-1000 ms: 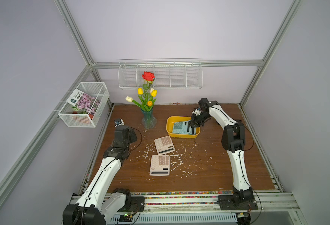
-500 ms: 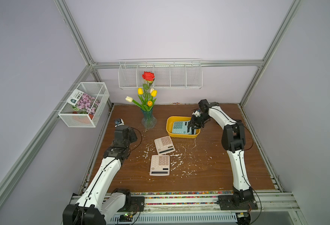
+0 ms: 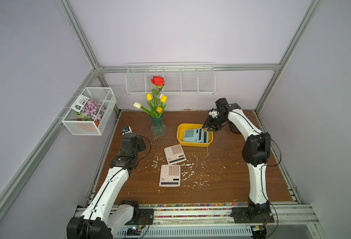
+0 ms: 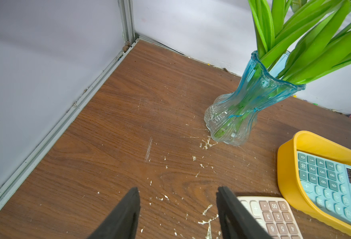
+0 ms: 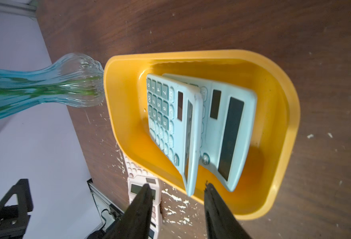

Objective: Put the calculator in the storage box
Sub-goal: Place the calculator in the storage box, then pick up the calculator at the center of the board.

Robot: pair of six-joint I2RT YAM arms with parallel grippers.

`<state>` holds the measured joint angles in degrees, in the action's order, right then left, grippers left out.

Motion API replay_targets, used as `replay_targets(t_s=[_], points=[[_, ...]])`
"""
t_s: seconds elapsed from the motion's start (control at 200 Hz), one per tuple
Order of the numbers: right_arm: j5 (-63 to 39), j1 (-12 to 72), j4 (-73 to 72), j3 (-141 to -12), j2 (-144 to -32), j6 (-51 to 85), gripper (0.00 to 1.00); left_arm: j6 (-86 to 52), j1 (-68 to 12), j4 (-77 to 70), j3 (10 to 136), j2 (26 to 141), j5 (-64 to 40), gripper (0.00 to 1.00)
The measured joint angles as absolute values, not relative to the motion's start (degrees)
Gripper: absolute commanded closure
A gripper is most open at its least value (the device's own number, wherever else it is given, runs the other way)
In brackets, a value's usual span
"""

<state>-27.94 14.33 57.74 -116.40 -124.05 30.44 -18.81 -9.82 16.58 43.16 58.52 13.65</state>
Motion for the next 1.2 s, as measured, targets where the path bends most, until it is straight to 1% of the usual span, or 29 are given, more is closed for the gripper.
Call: replay_targets(t_s=[0.105,0.11,0.135,0.15,0.17,0.205,0.26,0.27,0.33,0.34,0.44,0.54,0.76,1.025,1.2], points=[[-26.0,14.7,51.6,-103.7,-114.0,35.6,0.52,-18.8,-9.8,16.6,43.2,58.5,13.7,0.36],[-25.1,15.1,48.4,-99.8,-111.1,37.9,0.52,-18.8,-9.8,16.6,43.2,58.5,13.7,0.37],[-25.0,15.1,46.8,-98.0,-110.0,38.2,0.52,-18.8,-9.8,16.6,43.2,58.5,13.7,0.36],[-23.8,15.6,43.3,-91.8,-105.5,41.3,0.52,-18.8,-9.8,16.6,43.2,58.5,13.7,0.37],[-23.3,16.1,41.9,-89.8,-104.1,42.1,0.52,-18.8,-9.8,16.6,43.2,58.4,13.7,0.37],[-21.3,18.0,37.7,-82.0,-98.3,45.8,0.51,-18.8,-9.8,16.6,43.2,58.4,13.7,0.37],[-17.9,21.8,32.9,-73.9,-92.1,51.8,0.51,-18.8,-9.8,16.6,43.2,58.2,13.7,0.36],[-17.1,23.6,31.0,-70.9,-90.0,53.3,0.51,-18.8,-9.8,16.6,43.2,58.2,13.7,0.37],[-13.8,29.5,25.8,-64.1,-85.5,59.8,0.52,-18.8,-9.8,16.6,43.2,58.0,13.7,0.36],[-12.5,31.9,23.4,-61.6,-84.3,61.3,0.52,-18.8,-9.8,16.6,43.2,57.9,13.7,0.36],[-6.3,41.9,14.8,-52.8,-82.3,71.7,0.52,-18.8,-9.8,16.6,43.2,57.6,13.7,0.37],[-0.6,47.5,9.6,-48.6,-83.4,79.8,0.51,-18.8,-9.8,16.6,43.2,57.5,13.7,0.36],[5.5,52.0,-1.7,-48.3,-88.1,90.9,0.50,-18.8,-9.8,16.6,43.2,57.5,13.7,0.37],[5.7,55.2,-8.7,-50.4,-97.4,99.5,0.49,-18.8,-9.8,16.6,43.2,57.4,13.7,0.37],[5.3,56.0,-11.1,-51.6,-99.1,102.3,0.50,-18.8,-9.8,16.6,43.2,57.4,13.7,0.37]])
